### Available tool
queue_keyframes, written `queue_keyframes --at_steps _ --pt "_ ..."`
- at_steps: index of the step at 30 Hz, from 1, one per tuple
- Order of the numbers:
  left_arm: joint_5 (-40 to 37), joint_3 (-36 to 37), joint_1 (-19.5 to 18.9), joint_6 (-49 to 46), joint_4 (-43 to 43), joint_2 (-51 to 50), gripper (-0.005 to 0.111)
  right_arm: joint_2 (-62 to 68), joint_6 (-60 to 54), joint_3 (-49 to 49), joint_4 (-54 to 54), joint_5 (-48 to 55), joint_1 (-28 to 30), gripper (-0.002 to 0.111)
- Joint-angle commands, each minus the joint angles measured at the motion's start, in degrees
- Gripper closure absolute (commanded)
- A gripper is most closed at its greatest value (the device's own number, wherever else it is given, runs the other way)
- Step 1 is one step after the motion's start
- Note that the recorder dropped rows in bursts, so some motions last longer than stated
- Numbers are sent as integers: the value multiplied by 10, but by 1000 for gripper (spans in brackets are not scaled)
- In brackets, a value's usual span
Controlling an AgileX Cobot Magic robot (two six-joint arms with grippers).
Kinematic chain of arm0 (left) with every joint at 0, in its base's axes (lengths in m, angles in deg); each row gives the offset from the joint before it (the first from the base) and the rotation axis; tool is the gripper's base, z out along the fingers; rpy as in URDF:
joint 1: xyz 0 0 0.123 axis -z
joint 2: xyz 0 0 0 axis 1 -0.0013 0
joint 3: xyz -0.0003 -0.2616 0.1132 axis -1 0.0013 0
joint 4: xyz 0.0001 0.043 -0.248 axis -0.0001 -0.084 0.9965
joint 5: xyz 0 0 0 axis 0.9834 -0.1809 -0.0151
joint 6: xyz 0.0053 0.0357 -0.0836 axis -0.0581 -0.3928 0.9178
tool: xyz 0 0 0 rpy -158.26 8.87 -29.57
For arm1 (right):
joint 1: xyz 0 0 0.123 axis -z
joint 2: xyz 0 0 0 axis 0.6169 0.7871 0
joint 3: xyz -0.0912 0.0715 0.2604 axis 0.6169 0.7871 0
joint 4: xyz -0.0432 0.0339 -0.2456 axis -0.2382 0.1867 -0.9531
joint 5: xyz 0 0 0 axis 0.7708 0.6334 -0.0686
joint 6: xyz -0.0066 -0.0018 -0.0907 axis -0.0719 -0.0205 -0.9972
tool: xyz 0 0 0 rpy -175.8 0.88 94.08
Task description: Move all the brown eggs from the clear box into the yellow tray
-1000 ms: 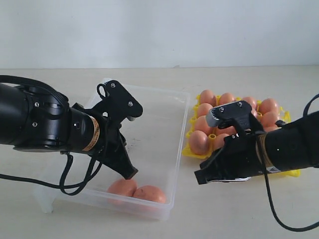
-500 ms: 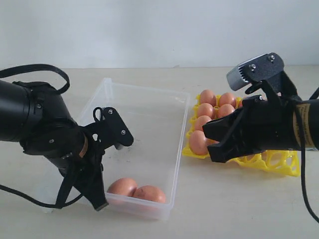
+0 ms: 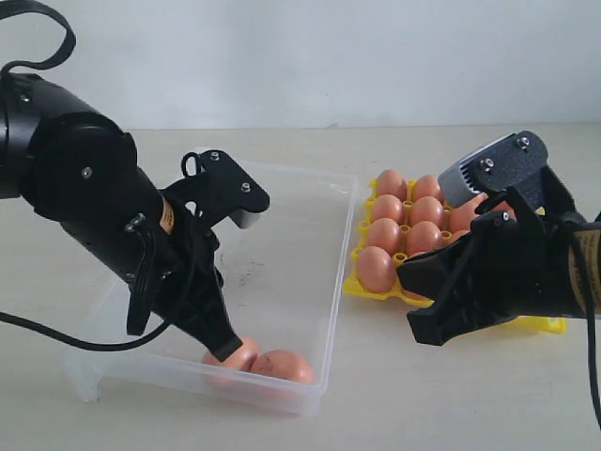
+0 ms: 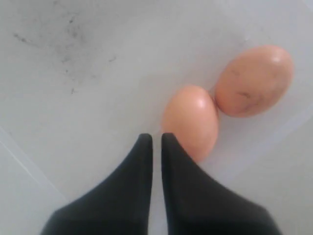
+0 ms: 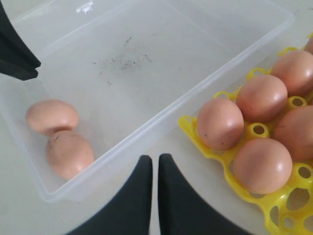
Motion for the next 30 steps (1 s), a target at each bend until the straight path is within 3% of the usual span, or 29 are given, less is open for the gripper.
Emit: queue_keyframes --at_steps 1,6,8,30 --pt "-14 -3 0 -43 53 6 88 -5 -10 3 -4 4 1 108" --pt "18 -3 0 -64 87 6 53 -5 -13 3 -4 4 1 108" --pt "27 -3 0 -64 86 6 46 -5 -14 3 -4 4 1 108" --pt "57 -3 0 -75 68 -76 53 -5 -17 3 -2 -2 1 108"
